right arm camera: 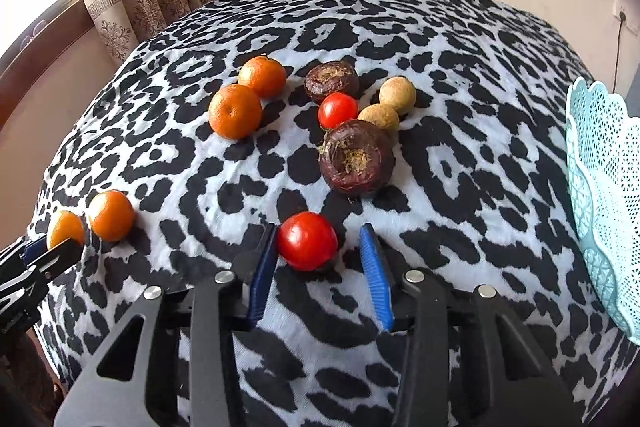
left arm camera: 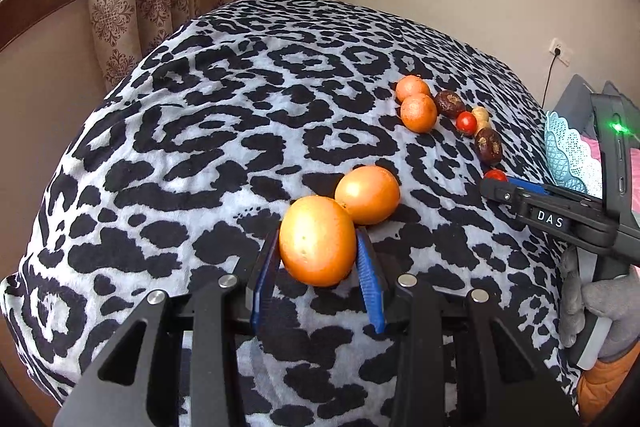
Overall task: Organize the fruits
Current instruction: 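Grasp the red tomato with the right tool while the left tool holds the orange, then carry the tomato into the blue basket with the right tool and open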
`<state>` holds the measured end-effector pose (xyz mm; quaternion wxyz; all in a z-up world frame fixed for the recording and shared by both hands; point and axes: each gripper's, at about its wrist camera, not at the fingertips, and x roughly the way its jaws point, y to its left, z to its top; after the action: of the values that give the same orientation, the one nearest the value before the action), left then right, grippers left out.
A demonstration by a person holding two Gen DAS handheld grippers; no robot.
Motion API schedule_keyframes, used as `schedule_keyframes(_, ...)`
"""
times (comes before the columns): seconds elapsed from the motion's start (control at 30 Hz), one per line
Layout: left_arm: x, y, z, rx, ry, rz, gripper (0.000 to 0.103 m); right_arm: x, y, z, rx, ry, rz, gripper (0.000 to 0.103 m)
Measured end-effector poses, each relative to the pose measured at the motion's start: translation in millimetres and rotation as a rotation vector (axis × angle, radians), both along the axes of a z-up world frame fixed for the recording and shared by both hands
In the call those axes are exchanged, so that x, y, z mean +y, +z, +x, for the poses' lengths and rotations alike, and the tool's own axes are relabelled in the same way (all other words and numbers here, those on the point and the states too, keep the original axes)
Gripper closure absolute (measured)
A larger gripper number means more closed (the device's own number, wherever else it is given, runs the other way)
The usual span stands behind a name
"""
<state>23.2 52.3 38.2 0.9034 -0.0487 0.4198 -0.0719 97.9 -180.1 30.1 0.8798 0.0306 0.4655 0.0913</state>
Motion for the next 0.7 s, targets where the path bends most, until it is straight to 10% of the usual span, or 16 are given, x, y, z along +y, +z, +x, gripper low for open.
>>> schedule_keyframes(0.7,-2,1,0,-0.012,0.013,0.027,0.065,-10,25,-23,-0.065,-0.015,0.040,0.074)
